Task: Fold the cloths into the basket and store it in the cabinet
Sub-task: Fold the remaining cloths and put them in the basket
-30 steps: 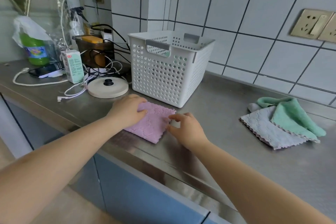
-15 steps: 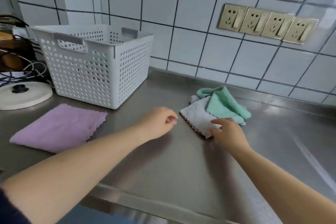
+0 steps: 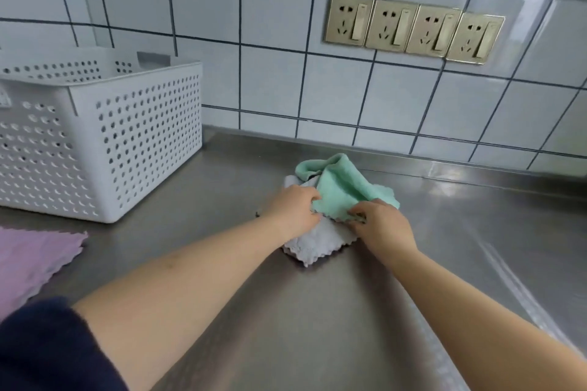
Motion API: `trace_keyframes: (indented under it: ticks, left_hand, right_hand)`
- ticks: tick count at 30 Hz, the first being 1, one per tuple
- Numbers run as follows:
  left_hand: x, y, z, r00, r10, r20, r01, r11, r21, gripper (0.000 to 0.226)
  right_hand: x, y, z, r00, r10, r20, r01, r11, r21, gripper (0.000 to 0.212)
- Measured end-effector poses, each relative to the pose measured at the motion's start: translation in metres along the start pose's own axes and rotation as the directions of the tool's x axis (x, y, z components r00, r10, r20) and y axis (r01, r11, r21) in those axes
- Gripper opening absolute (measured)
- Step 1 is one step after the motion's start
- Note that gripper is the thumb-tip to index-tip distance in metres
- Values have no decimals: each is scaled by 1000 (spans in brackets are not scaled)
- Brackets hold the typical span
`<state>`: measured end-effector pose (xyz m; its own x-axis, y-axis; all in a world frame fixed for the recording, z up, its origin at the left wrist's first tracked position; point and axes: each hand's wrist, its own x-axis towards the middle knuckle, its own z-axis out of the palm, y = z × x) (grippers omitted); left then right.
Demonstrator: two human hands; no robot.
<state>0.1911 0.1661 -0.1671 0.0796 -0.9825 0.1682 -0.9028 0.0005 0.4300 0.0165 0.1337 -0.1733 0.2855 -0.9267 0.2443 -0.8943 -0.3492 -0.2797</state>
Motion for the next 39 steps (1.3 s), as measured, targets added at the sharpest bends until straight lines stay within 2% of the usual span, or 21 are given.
trace_keyframes:
  ticks: [3,7,9,12,14,15,18,21,23,24,27,30,34,37,39]
  left_hand:
    - [11,6,8,1000,-1,-19,1,1000,-12,42]
    - [14,20,9,996,-5,-94,-17,972,-233,53]
    - [13,32,5,991,-64,-121,12,923,-386,59]
    - [19,52,-5,989,-108,-104,21,786,-618,61]
    - [28,63,-16,983,-108,-148,-26,717,-697,59]
    - [33,68,-25,980,-103,-168,-44,716,-697,59]
    - [43,75,-58,974,-82,-212,-64,795,-603,60]
    - [53,71,-100,941,-37,-337,-99,921,-377,51]
    - [58,65,-127,915,36,-402,-136,965,-225,39]
    - [60,62,-141,900,77,-430,-152,978,-143,32]
    - [62,58,-178,856,196,-479,-175,981,89,21]
    - [66,55,-211,811,269,-520,-156,956,250,20]
    - [69,49,-246,782,255,-569,-159,964,214,20]
    - [57,40,-269,746,207,-633,-172,978,117,22]
    - [39,31,-280,722,169,-671,-185,982,49,18]
  right_hand:
    - [8,5,1,999,46,20,-49,988,148,16]
    - [11,7,-12,992,117,38,-122,911,394,16]
    - [14,2,-22,994,111,12,-105,888,447,14]
    - [21,-8,-49,996,84,-44,-54,888,457,11]
    - [28,-13,-71,993,77,-88,-27,885,465,11]
    - [33,-16,-86,989,80,-123,-13,885,466,11]
    - [45,-16,-124,968,79,-238,25,913,407,16]
    - [53,-9,-167,929,82,-360,38,949,314,22]
    - [55,-4,-193,901,106,-421,10,964,264,23]
    - [56,-2,-205,890,75,-450,8,984,180,23]
    - [61,3,-232,913,-104,-395,42,986,-162,22]
    - [61,-6,-248,928,-199,-317,78,931,-357,18]
    - [62,-30,-258,914,-202,-352,98,951,-292,17]
    - [66,-42,-260,851,-252,-460,158,960,-233,23]
    - [64,-48,-261,831,-235,-503,167,970,-178,23]
